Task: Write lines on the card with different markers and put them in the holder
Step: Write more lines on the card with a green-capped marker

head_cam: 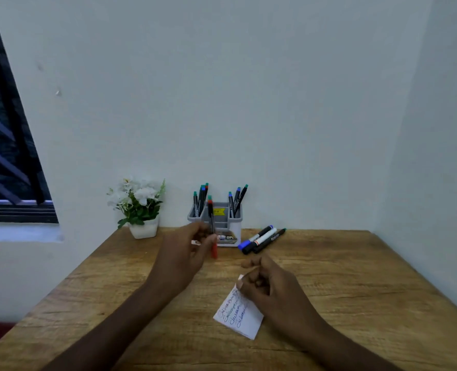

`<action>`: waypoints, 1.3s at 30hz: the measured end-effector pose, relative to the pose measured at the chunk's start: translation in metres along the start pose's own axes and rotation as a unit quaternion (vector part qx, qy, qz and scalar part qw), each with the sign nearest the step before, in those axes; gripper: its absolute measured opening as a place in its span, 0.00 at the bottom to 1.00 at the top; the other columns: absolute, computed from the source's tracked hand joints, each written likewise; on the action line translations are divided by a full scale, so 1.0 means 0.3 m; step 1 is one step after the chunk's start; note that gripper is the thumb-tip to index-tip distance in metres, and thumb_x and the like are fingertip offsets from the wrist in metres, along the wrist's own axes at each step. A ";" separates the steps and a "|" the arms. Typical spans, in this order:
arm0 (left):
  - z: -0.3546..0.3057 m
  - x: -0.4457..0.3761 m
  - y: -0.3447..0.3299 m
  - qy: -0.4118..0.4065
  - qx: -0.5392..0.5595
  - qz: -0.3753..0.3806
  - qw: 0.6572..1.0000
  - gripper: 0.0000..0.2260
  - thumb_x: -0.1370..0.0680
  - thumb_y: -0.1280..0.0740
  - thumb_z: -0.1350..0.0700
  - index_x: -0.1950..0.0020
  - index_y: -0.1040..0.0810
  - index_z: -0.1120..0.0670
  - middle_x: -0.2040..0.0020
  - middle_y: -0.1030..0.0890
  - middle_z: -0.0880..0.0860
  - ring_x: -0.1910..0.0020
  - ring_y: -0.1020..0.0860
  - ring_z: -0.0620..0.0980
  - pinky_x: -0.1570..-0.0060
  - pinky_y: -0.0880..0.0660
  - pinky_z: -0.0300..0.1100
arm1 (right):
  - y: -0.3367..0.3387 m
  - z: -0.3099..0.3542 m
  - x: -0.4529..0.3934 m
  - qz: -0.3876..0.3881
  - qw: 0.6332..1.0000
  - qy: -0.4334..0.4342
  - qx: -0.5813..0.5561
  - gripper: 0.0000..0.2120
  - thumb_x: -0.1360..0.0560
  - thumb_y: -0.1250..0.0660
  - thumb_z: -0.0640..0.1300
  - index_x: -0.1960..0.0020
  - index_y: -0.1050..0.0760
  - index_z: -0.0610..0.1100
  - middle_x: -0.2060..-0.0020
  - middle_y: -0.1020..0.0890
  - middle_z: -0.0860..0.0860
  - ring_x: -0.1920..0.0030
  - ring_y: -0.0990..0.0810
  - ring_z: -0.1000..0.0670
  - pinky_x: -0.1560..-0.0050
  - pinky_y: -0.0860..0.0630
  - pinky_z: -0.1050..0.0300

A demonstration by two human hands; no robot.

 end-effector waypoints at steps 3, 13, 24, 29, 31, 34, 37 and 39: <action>0.011 -0.120 0.072 0.021 0.010 -0.055 0.998 0.10 0.21 0.26 0.55 0.41 0.21 0.54 0.56 0.15 0.44 0.56 0.18 0.33 0.59 0.24 0.24 | -0.010 -0.017 -0.006 0.014 1.000 -0.013 0.001 0.06 0.20 0.27 0.45 0.43 0.20 0.53 0.56 0.14 0.51 0.53 0.14 0.58 0.50 0.17 0.60; 0.023 -0.423 -0.134 0.068 -0.010 -0.025 0.997 0.08 0.22 0.25 0.52 0.48 0.17 0.55 0.58 0.15 0.47 0.63 0.18 0.38 0.59 0.22 0.28 | -0.025 -0.015 -0.008 0.035 0.999 -0.007 0.002 0.04 0.20 0.27 0.44 0.46 0.18 0.50 0.56 0.13 0.52 0.54 0.15 0.58 0.53 0.20 0.65; 0.112 -0.437 -0.284 0.146 -0.113 0.083 0.979 0.09 0.29 0.22 0.53 0.61 0.14 0.58 0.67 0.16 0.52 0.67 0.19 0.45 0.69 0.27 0.34 | -0.025 -0.013 -0.010 0.044 0.999 0.008 0.022 0.04 0.20 0.27 0.44 0.45 0.17 0.49 0.55 0.14 0.54 0.53 0.15 0.60 0.53 0.20 0.67; 0.068 -0.412 -0.263 0.099 -0.180 0.048 0.977 0.17 0.27 0.23 0.49 0.47 0.18 0.58 0.55 0.17 0.53 0.51 0.19 0.52 0.46 0.21 0.50 | -0.024 -0.010 -0.007 0.042 0.998 0.020 0.036 0.04 0.20 0.28 0.44 0.46 0.17 0.48 0.54 0.13 0.54 0.51 0.15 0.58 0.51 0.20 0.66; -0.046 -0.386 -0.276 -0.012 -0.183 0.021 0.983 0.17 0.25 0.25 0.51 0.40 0.21 0.55 0.49 0.21 0.51 0.45 0.24 0.53 0.40 0.27 0.49 | -0.026 -0.004 -0.006 0.043 0.998 0.029 0.044 0.04 0.20 0.28 0.44 0.47 0.16 0.48 0.53 0.13 0.55 0.50 0.15 0.59 0.51 0.20 0.66; -0.166 -0.293 -0.466 -0.108 -0.196 0.193 0.955 0.10 0.22 0.28 0.55 0.41 0.18 0.55 0.48 0.20 0.53 0.43 0.24 0.54 0.46 0.23 0.48 | -0.030 0.012 0.000 0.044 0.995 0.052 0.077 0.04 0.20 0.30 0.47 0.50 0.16 0.49 0.54 0.13 0.56 0.52 0.16 0.61 0.55 0.21 0.68; -0.150 -0.209 -0.614 -0.105 -0.269 0.296 0.911 0.09 0.22 0.31 0.56 0.44 0.18 0.57 0.49 0.20 0.57 0.47 0.20 0.57 0.58 0.25 0.48 | -0.034 0.033 0.011 0.048 0.989 0.080 0.114 0.06 0.20 0.30 0.47 0.52 0.15 0.48 0.57 0.15 0.59 0.54 0.18 0.63 0.57 0.25 0.70; -0.144 -0.195 -0.630 -0.099 -0.281 0.287 0.911 0.10 0.21 0.30 0.55 0.43 0.21 0.58 0.49 0.22 0.58 0.49 0.20 0.58 0.60 0.28 0.46 | -0.038 0.047 0.017 0.049 0.985 0.096 0.138 0.07 0.20 0.30 0.48 0.51 0.14 0.47 0.58 0.18 0.61 0.57 0.20 0.63 0.57 0.27 0.72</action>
Point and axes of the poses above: each hand's wrist, its own x-axis away from the middle knuckle, its own y-axis out of the back of the hand, z = x × y, the point moved 9 cm from there along -x, towards the middle knuckle
